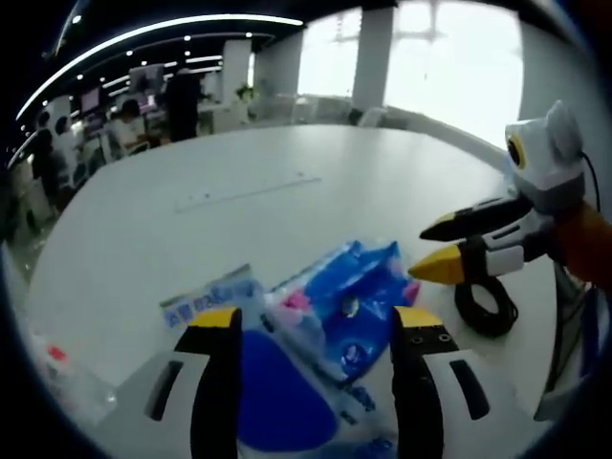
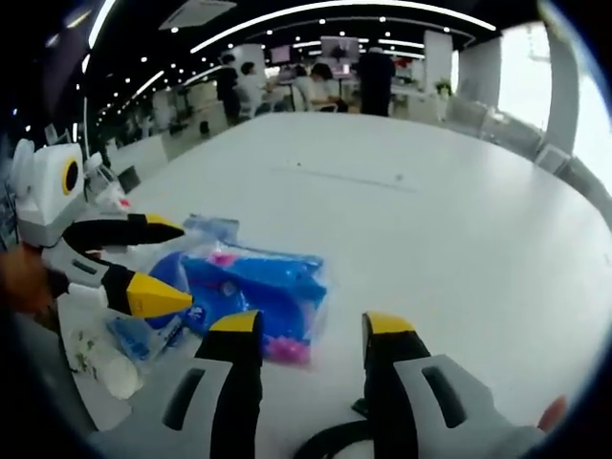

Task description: Arrange the tabletop items into an orderly group along one side of the table until the central work area is clear of visible clutter.

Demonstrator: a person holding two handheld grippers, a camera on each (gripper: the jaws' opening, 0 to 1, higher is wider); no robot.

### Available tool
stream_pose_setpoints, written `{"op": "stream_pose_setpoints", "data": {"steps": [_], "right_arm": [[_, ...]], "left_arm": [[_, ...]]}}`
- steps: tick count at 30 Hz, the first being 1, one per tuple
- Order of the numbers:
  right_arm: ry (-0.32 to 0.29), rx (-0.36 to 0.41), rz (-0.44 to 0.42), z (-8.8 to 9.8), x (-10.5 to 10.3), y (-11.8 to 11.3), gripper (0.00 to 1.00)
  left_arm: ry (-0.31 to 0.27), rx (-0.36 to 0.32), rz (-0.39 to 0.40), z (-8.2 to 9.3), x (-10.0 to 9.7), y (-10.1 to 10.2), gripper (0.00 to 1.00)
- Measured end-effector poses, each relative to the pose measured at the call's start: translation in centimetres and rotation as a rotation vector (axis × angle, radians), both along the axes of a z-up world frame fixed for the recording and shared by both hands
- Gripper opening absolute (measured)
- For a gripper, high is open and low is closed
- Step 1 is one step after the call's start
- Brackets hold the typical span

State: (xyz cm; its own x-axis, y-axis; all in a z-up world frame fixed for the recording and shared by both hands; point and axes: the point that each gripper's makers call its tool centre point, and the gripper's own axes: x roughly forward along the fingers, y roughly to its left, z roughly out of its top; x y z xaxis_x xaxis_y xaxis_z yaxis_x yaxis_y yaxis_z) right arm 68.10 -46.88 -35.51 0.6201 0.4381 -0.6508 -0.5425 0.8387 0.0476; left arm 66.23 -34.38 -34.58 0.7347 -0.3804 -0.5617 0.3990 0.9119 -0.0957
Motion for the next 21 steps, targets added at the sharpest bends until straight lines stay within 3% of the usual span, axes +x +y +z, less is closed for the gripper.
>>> {"op": "stream_pose_setpoints", "data": {"steps": [21], "right_arm": [[0.055, 0.044, 0.02, -1.8, 0.5, 0.9, 0.27]], "left_arm": [[0.024, 0.023, -0.009, -1.5, 0.7, -0.3, 0.36]]}}
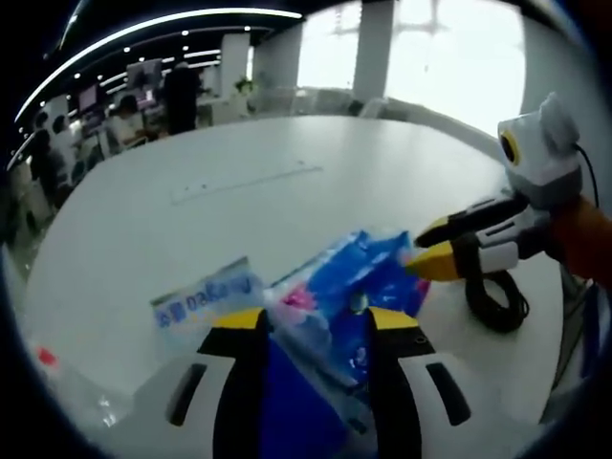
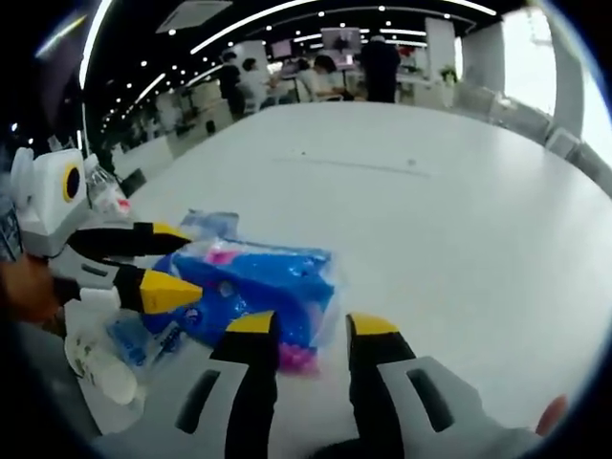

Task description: Arrange the tabletop items into an orderly group along one side of the table until the central work area is clear of visible clutter.

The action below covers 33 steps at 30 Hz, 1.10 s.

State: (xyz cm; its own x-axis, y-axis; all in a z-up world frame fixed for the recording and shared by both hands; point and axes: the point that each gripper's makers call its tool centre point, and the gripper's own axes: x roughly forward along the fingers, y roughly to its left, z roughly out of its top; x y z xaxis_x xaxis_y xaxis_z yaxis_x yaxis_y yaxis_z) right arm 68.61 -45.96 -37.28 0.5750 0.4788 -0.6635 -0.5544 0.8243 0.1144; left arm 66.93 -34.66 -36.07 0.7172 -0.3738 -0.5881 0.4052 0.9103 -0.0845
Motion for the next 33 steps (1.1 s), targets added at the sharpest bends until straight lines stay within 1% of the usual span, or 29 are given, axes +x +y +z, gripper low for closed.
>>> {"op": "stream_pose_setpoints", "data": {"steps": [4, 7, 9, 12, 13, 18, 21, 26, 33], "right_arm": [[0.007, 0.007, 0.003, -0.2, 0.0, 0.2, 0.23], [0.012, 0.013, 0.001, -0.2, 0.0, 0.2, 0.21], [0.017, 0.022, 0.0, -0.2, -0.1, 0.2, 0.17], [0.024, 0.023, 0.006, -0.2, -0.3, 0.2, 0.07], [0.025, 0.022, 0.007, -0.2, -0.3, 0.2, 0.05], [0.026, 0.025, 0.006, -0.4, -0.4, 0.1, 0.05], [0.023, 0.025, 0.008, -0.3, -0.4, 0.1, 0.04], [0.009, 0.03, 0.008, 0.2, -0.3, 0.0, 0.03], [-0.017, 0.031, -0.006, 1.1, 0.0, -0.9, 0.02]], "left_arm": [[0.001, 0.009, -0.005, -0.1, 0.1, 0.0, 0.29], [-0.001, 0.014, -0.005, -0.2, 0.2, 0.1, 0.26], [0.0, 0.015, -0.005, -0.2, 0.2, 0.1, 0.24], [0.0, 0.023, -0.004, -0.4, 0.3, 0.1, 0.2], [-0.002, 0.024, -0.002, -0.4, 0.3, 0.2, 0.19], [-0.01, 0.03, -0.001, -0.2, 0.4, 0.2, 0.08], [-0.016, 0.033, -0.001, -0.1, 0.5, 0.2, 0.04], [-0.024, 0.036, -0.002, 0.4, 0.7, 0.1, 0.0], [-0.046, 0.036, -0.015, 1.5, 1.0, -0.9, 0.0]]}}
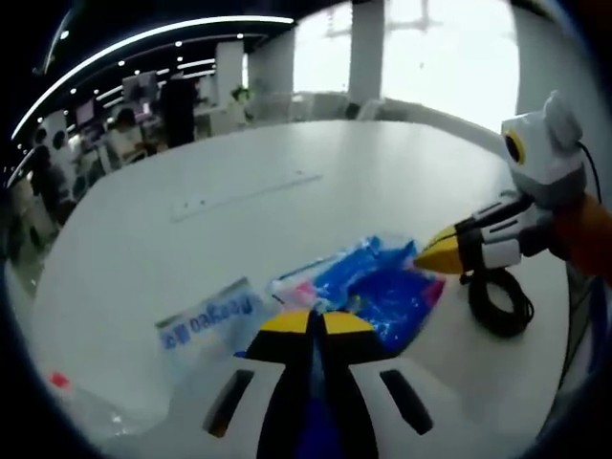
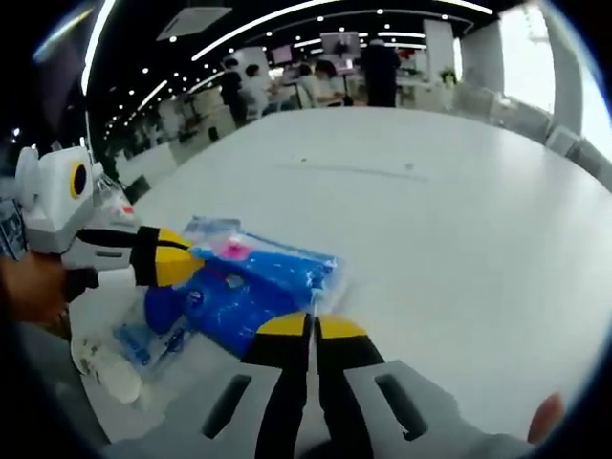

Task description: Arrange the tabletop items into an orderly group along one side of the table until the central work area is clear of visible clutter.

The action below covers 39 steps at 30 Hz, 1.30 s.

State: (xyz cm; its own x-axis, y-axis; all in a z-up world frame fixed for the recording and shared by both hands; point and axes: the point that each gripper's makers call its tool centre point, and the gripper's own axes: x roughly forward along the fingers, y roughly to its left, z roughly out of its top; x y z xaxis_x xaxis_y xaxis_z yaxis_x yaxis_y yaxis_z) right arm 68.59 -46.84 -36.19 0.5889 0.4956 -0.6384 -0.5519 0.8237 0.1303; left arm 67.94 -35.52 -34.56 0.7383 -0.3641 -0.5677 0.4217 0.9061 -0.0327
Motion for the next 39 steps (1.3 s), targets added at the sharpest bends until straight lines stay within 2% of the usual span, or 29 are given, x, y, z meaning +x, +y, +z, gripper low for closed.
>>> {"op": "stream_pose_setpoints", "data": {"steps": [14, 29, 39], "right_arm": [[-0.046, 0.006, -0.06, 2.0, 0.4, -3.2, 0.02], [-0.095, -0.007, -0.154, 3.9, 1.0, -9.6, 0.02], [-0.113, -0.022, -0.202, 4.4, 1.2, -13.2, 0.02]], "left_arm": [[-0.041, -0.011, -0.037, 1.9, 0.7, -3.2, 0.0], [-0.073, -0.026, -0.112, 3.4, 1.5, -9.4, 0.0], [-0.067, -0.057, -0.136, 3.1, 1.5, -13.1, 0.0]]}}
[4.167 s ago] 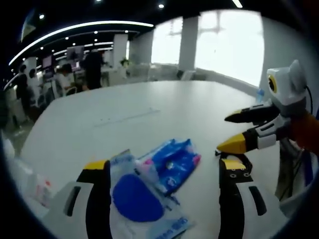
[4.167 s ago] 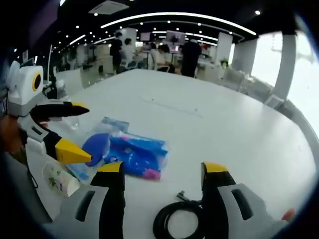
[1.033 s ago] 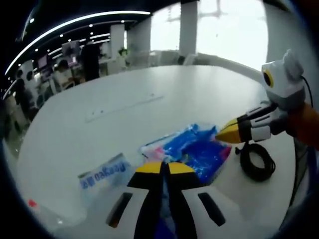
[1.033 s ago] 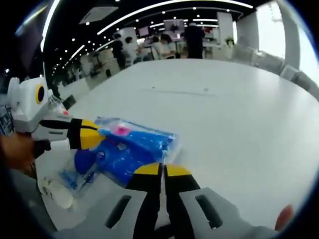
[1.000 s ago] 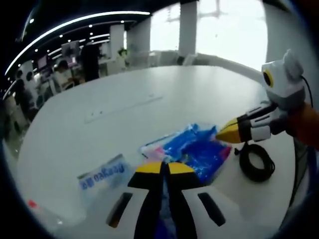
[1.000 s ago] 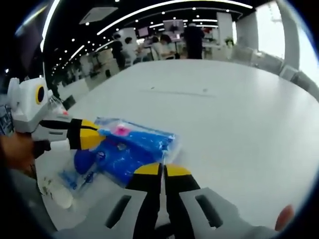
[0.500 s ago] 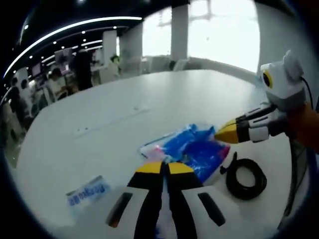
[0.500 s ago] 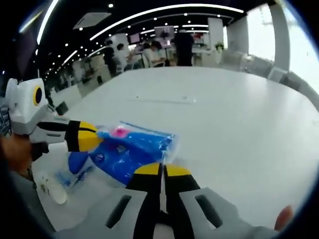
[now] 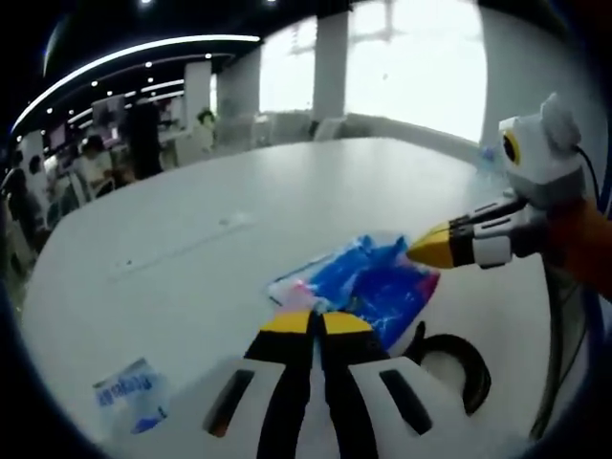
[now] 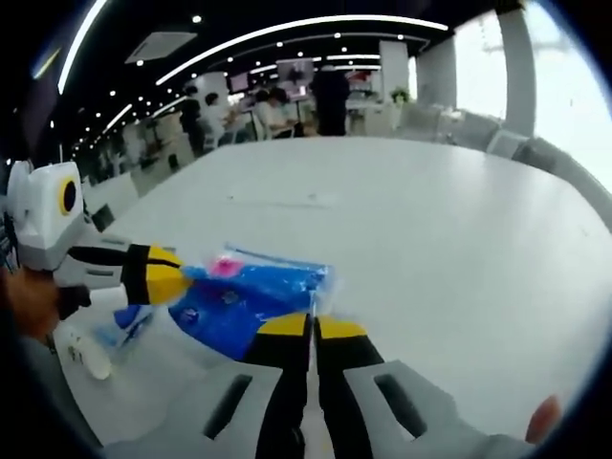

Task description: Arrange the tabletop items into an orderly group along one side of the table until the central work area is clear of visible clutter.

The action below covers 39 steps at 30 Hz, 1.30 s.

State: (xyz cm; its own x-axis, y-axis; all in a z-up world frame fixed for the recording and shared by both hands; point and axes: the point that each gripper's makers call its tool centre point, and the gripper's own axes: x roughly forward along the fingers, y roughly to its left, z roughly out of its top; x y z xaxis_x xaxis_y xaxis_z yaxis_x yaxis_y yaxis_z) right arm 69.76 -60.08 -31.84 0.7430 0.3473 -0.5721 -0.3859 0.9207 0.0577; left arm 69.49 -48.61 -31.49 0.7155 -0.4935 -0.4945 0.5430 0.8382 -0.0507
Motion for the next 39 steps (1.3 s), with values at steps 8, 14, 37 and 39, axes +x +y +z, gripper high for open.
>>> {"op": "stream_pose_setpoints", "data": {"steps": [8, 14, 37, 39], "right_arm": [[-0.01, -0.002, -0.02, 0.0, 0.2, -1.6, 0.02], [-0.028, -0.014, -0.035, 0.1, 0.4, -3.0, 0.02], [-0.053, -0.039, -0.138, -2.5, 2.3, -8.7, 0.02], [-0.045, -0.043, -0.139, -3.0, 2.5, -8.9, 0.02]], "left_arm": [[0.0, -0.032, 0.006, -0.2, 0.1, -1.5, 0.0], [-0.017, -0.061, -0.003, -0.3, 0.1, -3.0, 0.0], [-0.013, -0.183, -0.101, -2.6, 1.1, -9.3, 0.0], [-0.012, -0.174, -0.106, -3.0, 1.2, -9.5, 0.0]]}}
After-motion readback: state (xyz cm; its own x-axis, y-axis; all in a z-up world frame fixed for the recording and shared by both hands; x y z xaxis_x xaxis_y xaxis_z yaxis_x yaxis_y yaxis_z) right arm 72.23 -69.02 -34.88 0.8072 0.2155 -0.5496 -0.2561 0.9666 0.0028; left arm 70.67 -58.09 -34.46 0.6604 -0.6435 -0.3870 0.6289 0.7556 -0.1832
